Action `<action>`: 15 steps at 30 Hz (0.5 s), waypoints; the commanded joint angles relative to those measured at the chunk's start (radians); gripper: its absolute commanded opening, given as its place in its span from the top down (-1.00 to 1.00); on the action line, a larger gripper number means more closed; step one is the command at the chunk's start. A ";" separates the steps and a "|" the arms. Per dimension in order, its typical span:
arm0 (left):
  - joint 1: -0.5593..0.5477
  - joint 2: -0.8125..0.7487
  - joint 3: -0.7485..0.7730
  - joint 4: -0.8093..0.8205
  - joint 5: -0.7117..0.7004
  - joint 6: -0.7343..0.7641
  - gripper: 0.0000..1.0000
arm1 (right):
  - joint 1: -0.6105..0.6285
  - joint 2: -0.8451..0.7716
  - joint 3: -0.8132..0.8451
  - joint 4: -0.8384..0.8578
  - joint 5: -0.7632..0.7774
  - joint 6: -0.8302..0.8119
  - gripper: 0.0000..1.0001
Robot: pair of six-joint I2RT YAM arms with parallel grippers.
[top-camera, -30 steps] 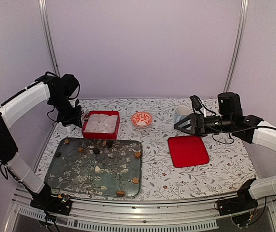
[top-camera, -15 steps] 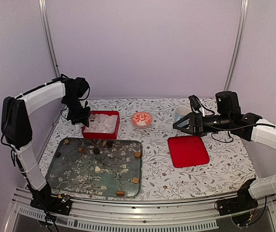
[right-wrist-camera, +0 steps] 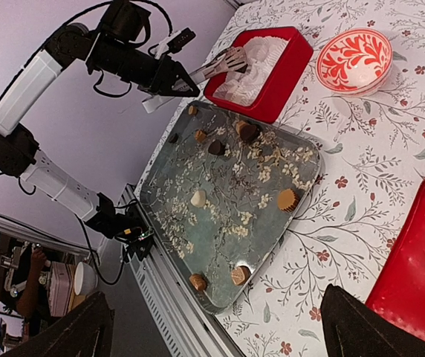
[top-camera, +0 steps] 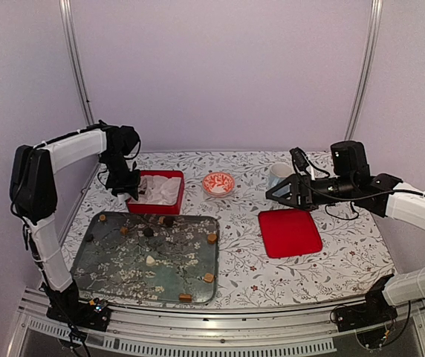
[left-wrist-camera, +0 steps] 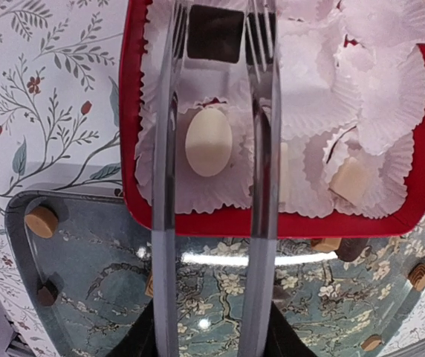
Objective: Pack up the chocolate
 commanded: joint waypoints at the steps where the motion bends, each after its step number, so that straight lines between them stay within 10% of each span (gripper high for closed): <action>1: 0.012 -0.005 0.026 0.021 0.008 0.001 0.27 | -0.005 0.011 0.030 -0.019 0.016 -0.023 -0.98; 15: 0.002 -0.211 -0.064 0.011 0.100 -0.014 0.19 | -0.005 0.000 0.050 -0.031 0.002 -0.052 -0.98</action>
